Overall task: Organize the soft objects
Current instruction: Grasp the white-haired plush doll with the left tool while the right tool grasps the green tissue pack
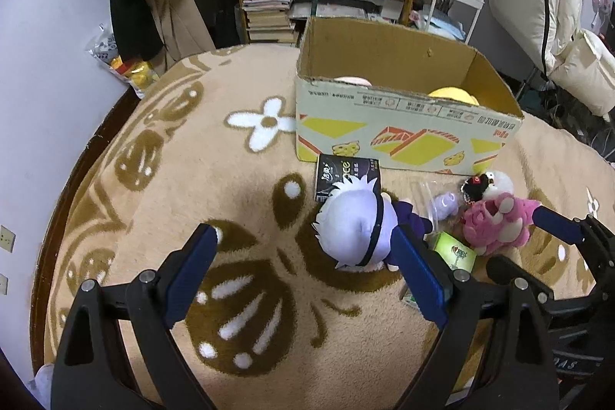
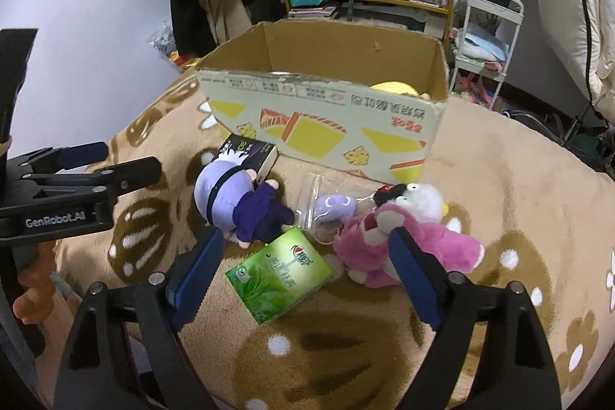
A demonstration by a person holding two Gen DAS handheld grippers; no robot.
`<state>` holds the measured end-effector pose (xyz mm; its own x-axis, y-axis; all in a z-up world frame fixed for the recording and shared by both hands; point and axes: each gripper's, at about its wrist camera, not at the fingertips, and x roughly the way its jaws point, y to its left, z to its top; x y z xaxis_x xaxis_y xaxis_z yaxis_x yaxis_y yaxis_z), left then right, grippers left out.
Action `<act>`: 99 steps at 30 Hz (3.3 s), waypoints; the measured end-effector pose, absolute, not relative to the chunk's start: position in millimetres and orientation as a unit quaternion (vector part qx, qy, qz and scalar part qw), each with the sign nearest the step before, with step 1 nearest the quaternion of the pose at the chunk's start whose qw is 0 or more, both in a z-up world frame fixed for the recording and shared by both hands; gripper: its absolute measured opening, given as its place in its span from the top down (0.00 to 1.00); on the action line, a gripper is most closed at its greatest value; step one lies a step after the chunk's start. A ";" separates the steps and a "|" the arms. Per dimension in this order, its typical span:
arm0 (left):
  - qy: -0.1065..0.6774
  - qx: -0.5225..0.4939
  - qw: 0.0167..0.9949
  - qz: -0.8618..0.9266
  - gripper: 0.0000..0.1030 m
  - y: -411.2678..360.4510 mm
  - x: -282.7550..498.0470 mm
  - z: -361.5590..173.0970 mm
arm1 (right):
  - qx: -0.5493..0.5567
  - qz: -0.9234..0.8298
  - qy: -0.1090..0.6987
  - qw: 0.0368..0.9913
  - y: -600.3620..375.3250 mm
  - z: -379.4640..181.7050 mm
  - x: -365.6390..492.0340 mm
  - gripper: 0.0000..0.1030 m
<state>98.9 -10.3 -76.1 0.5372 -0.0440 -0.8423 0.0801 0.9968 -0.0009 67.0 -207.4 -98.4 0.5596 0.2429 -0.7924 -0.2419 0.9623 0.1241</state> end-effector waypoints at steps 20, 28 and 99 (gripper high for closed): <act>0.546 0.015 0.836 -0.058 0.12 -29.9 129.7 -125.4 | -0.027 0.180 0.524 0.832 -176.5 -147.1 88.7 0.11; 0.571 0.005 0.819 -0.061 0.12 -32.5 142.7 -145.5 | -0.034 0.187 0.554 0.810 -166.5 -171.2 98.6 0.11; 0.534 0.000 0.843 -0.072 0.46 -48.2 130.3 -129.7 | 0.052 0.187 0.562 0.804 -211.9 -167.7 108.3 0.47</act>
